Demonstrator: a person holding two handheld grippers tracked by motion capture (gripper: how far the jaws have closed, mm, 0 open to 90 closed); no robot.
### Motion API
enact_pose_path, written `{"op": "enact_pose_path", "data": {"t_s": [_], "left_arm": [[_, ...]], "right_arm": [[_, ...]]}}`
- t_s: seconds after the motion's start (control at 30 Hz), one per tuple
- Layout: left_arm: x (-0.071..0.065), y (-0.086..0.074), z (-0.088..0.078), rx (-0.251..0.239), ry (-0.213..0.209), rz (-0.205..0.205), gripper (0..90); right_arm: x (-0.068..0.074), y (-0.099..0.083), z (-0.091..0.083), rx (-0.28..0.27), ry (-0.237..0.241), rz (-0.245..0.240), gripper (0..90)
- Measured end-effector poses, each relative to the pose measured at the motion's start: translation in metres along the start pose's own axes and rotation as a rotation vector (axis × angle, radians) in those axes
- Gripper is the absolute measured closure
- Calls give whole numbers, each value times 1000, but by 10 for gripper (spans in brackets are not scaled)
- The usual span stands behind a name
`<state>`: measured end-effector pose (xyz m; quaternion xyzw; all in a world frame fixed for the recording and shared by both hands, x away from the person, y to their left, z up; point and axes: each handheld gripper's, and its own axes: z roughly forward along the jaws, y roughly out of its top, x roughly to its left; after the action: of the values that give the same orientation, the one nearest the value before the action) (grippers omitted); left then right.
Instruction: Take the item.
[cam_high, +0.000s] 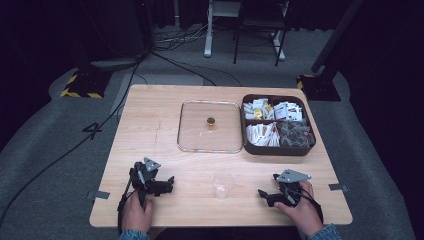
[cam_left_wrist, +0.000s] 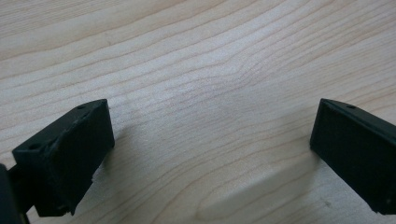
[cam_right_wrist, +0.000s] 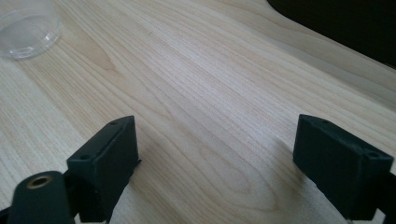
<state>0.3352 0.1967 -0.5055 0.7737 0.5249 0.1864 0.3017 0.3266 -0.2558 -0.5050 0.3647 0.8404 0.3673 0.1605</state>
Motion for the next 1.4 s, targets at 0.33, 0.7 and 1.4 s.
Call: {"op": "enact_pose_path", "data": {"t_s": [0.33, 0.7, 1.4], "left_arm": [[0, 0, 0, 0, 0, 0, 0], [0, 0, 0, -1, 0, -1, 0], [2, 1, 1, -1, -4, 14, 0]], "right_arm": [[0, 0, 0, -1, 1, 0, 141], [0, 0, 0, 0, 1, 0, 140], [-9, 9, -13, -25, 25, 63, 179]]}}
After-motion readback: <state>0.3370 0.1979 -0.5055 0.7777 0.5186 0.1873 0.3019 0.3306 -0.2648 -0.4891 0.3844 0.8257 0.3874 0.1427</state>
